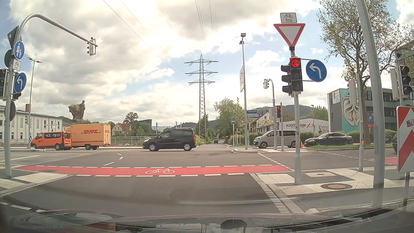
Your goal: Follow the waypoints while adhering to traffic rules and regulations
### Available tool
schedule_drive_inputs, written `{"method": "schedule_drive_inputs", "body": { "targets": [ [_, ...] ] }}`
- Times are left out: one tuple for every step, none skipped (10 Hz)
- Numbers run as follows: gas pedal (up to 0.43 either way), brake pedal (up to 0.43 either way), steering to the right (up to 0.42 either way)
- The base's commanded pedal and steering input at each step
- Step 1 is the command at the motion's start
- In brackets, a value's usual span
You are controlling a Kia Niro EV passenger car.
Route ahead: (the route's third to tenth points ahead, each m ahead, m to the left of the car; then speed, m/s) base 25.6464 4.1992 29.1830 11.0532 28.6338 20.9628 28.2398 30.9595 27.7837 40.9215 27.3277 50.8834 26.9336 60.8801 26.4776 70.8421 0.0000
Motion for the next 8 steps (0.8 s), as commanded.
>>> {"method": "schedule_drive_inputs", "body": {
  "targets": [
    [0.000, 0.250, -0.004],
    [0.000, 0.250, -0.004],
    [0.000, 0.250, -0.004],
    [0.000, 0.250, -0.004],
    [0.000, 0.250, -0.004],
    [0.000, 0.250, -0.004],
    [0.000, 0.250, -0.004],
    [0.000, 0.250, -0.004]
  ]
}}
